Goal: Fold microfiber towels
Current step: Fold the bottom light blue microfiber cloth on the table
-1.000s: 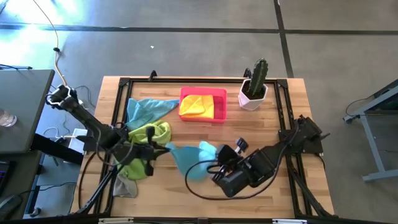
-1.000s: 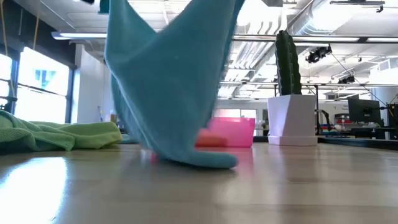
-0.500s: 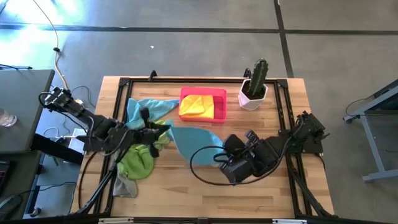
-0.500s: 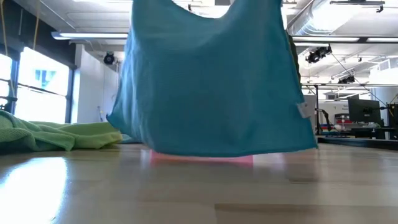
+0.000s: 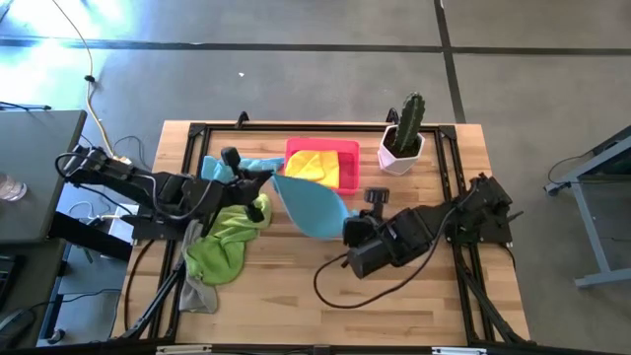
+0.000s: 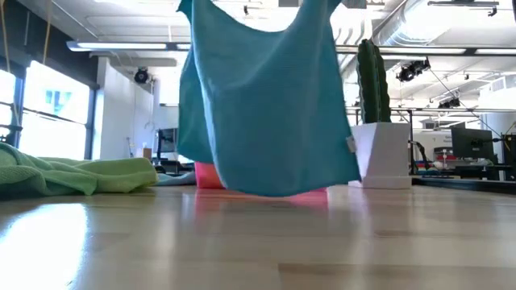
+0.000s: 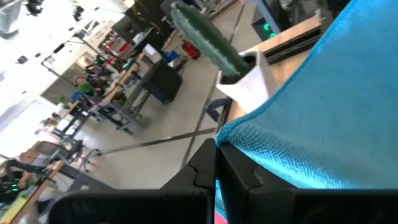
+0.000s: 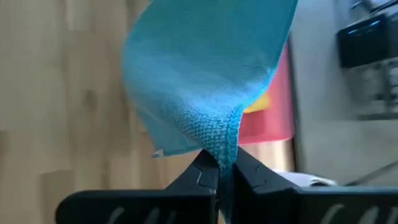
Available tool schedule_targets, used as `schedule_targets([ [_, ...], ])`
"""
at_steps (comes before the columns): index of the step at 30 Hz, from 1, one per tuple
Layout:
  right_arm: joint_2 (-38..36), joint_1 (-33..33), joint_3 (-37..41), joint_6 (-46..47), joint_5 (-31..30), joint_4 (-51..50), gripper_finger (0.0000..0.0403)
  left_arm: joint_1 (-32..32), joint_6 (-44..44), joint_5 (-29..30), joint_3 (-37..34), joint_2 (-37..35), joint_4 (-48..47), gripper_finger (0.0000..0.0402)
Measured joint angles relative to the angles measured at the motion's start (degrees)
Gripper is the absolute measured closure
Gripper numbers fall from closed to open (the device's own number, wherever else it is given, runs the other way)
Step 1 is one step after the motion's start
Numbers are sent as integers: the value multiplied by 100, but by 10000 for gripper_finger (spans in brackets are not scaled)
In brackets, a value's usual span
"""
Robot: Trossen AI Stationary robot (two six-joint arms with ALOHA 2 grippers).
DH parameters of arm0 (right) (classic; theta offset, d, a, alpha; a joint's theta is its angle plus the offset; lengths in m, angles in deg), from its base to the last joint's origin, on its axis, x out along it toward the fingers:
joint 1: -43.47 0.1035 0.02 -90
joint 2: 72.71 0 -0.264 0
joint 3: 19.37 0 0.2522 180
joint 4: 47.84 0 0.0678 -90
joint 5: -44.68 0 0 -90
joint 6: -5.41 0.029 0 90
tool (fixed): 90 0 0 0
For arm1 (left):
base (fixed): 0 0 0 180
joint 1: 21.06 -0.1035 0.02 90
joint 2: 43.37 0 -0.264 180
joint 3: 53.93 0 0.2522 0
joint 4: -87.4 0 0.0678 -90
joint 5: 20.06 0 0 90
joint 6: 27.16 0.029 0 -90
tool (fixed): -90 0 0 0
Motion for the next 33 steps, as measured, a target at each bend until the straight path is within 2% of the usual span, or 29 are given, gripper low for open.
schedule_targets([
  [5, -263, -278, 2, 103, -133, -1, 403, -282, 203, -403, 0, 0, 408, 401],
  [8, -381, -420, 1, 770, -100, -7, 403, -339, -10, -589, 0, 0, 361, 401],
  [10, -382, -476, 60, 1251, 261, 10, 403, -324, -381, -733, 0, 0, 3, 401],
  [12, -359, -479, 268, 1513, 774, 22, 403, -280, -912, -1176, 0, -2, -672, 401],
  [15, -302, -337, 886, 1868, 1187, 288, 403, -143, -2140, -2200, -133, 45, -1595, 401],
  [18, -302, -105, 1747, 1962, 1644, 1330, 403, 125, -3052, -3113, -584, 98, -1880, 401],
  [21, -298, 178, 2594, 1794, 2070, 2594, 403, 545, -3727, -3707, -1120, 291, -1476, 401],
  [23, -295, 340, 3083, 1618, 2206, 3563, 403, 850, -4067, -3813, -1442, 439, -1376, 401],
  [27, -287, 587, 3694, 1202, 2544, 4871, 403, 1408, -4698, -3714, -1775, 840, -737, 401],
  [33, -287, 671, 3974, 1935, 3674, 5491, 403, 2039, -5270, -3787, -1802, 1481, 160, 401],
])
